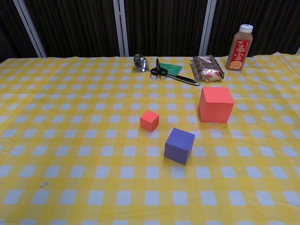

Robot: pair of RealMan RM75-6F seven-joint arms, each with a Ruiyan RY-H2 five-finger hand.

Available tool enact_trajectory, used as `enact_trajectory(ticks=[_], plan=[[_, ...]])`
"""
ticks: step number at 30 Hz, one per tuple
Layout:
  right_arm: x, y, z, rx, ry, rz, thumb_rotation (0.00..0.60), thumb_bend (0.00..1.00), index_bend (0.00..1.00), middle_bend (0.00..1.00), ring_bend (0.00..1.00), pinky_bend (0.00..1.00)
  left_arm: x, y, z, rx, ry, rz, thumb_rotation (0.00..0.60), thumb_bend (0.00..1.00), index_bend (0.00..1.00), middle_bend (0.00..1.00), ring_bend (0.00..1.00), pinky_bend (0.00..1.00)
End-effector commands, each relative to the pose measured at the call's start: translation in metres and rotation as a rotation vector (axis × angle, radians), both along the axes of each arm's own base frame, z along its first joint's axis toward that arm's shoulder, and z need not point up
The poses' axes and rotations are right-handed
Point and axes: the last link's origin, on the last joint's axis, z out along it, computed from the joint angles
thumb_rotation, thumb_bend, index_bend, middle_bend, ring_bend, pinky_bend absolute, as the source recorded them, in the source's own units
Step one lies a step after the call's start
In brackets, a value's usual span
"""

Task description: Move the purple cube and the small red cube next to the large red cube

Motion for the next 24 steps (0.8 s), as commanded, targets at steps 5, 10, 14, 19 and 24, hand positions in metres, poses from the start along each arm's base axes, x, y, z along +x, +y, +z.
enact_trajectory(ticks=[5,10,14,19,24], plan=[[0.001,0.0,0.001,0.007,0.001,-0.021,0.6,0.42,0.0,0.0,0.0,0.06,0.001,0.0,0.002,-0.021,0.01,0.018,0.6,0.04,0.0,0.0,0.0,0.05],[0.001,0.001,0.003,0.016,-0.022,-0.035,0.6,0.42,0.0,0.0,0.0,0.06,0.002,0.0,0.001,-0.025,0.009,0.021,0.6,0.04,0.0,0.0,0.0,0.05],[0.004,0.0,0.001,0.031,-0.035,-0.021,0.6,0.42,0.0,0.0,0.0,0.06,0.001,0.001,0.001,-0.027,-0.005,0.034,0.6,0.04,0.0,0.0,0.0,0.05],[0.016,-0.006,-0.005,0.098,-0.083,-0.005,0.6,0.42,0.0,0.0,0.0,0.06,0.002,0.002,0.0,-0.044,-0.017,0.044,0.6,0.04,0.0,0.0,0.0,0.05],[0.04,-0.033,-0.008,0.183,-0.052,0.112,0.6,0.42,0.0,0.0,0.0,0.06,0.003,0.002,-0.001,-0.06,-0.027,0.049,0.6,0.04,0.0,0.0,0.0,0.05]])
